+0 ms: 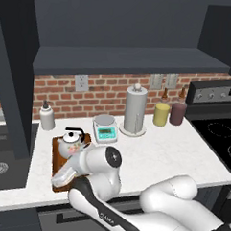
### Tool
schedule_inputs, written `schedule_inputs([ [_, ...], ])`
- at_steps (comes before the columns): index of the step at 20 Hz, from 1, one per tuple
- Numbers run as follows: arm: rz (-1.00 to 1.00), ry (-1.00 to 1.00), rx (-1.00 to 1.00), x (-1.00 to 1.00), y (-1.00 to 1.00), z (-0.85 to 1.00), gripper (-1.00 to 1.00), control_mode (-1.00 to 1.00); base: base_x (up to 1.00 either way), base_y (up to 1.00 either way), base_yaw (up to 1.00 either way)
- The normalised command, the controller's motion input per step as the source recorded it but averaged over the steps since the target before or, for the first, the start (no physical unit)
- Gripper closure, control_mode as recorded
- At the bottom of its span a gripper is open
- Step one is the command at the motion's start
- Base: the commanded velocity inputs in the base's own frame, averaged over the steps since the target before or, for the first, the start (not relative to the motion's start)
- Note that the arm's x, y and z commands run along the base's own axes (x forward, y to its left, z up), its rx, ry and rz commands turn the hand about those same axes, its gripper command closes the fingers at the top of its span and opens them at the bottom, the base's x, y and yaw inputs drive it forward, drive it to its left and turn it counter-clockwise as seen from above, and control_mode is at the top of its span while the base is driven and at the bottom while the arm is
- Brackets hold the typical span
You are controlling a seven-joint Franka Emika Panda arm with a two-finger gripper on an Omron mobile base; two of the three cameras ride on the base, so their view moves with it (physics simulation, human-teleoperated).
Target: Pick the kettle from the counter and place it on the tray. Then pick the mug from the cabinet and place it on the tray. Then close the cabinet doors.
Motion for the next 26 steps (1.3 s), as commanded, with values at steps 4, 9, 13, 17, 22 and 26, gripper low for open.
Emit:
schedule_inputs([
  [4,-0.08,0.04,-0.06,0.09,0.51,0.00,-1.00,-1.00,0.00,0.00,0.00],
  [9,-0.05,-0.14,-0.02,0.00,0.55,0.00,-1.00,-1.00,0.00,0.00,0.00],
  [13,-0.03,-0.30,-0.01,0.00,0.46,0.00,-1.00,-1.00,0.00,0.00,0.00],
  [17,-0.01,-0.35,-0.01,0.00,0.39,0.01,-1.00,-1.00,0.00,0.00,0.00],
  [22,-0.04,-0.26,-0.03,0.00,0.38,0.27,-1.00,-1.00,0.00,0.00,0.00],
  [26,-0.12,-0.01,-0.07,0.00,0.29,0.47,-1.00,-1.00,0.00,0.00,0.00],
])
